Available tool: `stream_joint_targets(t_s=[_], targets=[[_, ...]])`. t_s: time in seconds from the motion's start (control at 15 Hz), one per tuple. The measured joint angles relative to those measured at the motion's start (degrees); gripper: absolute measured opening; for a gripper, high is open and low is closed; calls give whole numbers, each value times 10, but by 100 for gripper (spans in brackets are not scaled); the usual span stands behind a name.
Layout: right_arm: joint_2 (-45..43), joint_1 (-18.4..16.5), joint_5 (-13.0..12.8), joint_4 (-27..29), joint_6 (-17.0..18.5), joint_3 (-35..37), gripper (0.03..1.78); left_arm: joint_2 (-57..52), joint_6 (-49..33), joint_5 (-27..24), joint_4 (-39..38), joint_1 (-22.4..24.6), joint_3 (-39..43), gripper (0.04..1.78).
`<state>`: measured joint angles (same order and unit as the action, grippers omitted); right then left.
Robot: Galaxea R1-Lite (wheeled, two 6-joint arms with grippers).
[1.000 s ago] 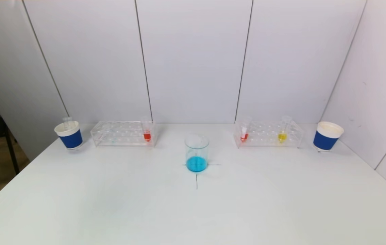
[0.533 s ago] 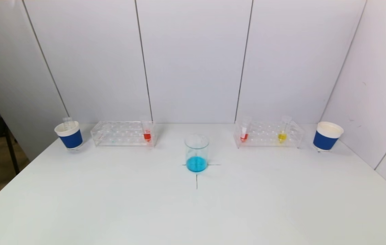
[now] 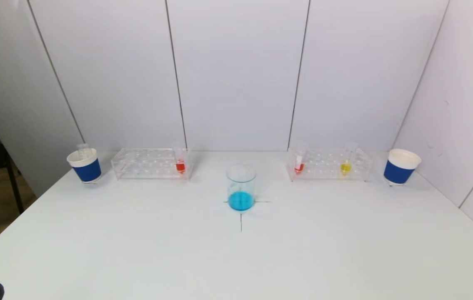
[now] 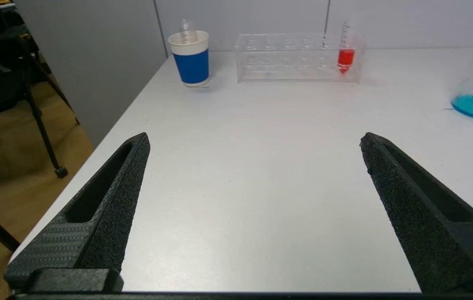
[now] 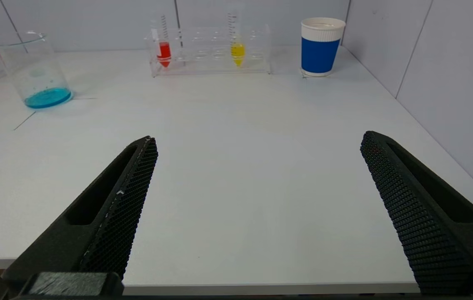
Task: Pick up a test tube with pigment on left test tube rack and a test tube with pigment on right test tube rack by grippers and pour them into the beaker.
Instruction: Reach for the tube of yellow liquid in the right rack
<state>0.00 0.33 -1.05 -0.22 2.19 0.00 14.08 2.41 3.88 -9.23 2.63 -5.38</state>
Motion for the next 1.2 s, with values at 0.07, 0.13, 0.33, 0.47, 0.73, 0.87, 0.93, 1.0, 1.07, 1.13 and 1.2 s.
stream_joint_targets(t_s=[0.07,0.13,0.33,0.47,0.73,0.87,0.93,1.0,1.07,1.13,1.2], targets=[[0,0,0,0,0,0,177,-2,0,-18,12,0,1,176],[0,0,0,0,0,0,177,-3,-3,-39,26,0,0,176],[0,0,0,0,0,0,177,-5,-31,-75,76,0,-2,176],[0,0,0,0,0,0,177,-7,-33,-84,86,-1,5,176],[0,0,0,0,0,0,177,-11,-25,-102,113,-2,21,176],[0,0,0,0,0,0,177,-13,-24,-112,115,-3,25,176],[0,0,0,0,0,0,177,-14,-24,-112,115,-3,27,176],[0,0,0,0,0,0,177,-14,-22,-111,112,-3,27,176],[0,0,0,0,0,0,177,-15,-15,-108,109,-3,28,176],[0,0,0,0,0,0,177,-15,-2,-102,108,-3,30,176],[0,0,0,0,0,0,177,-15,19,-86,106,-3,33,176]])
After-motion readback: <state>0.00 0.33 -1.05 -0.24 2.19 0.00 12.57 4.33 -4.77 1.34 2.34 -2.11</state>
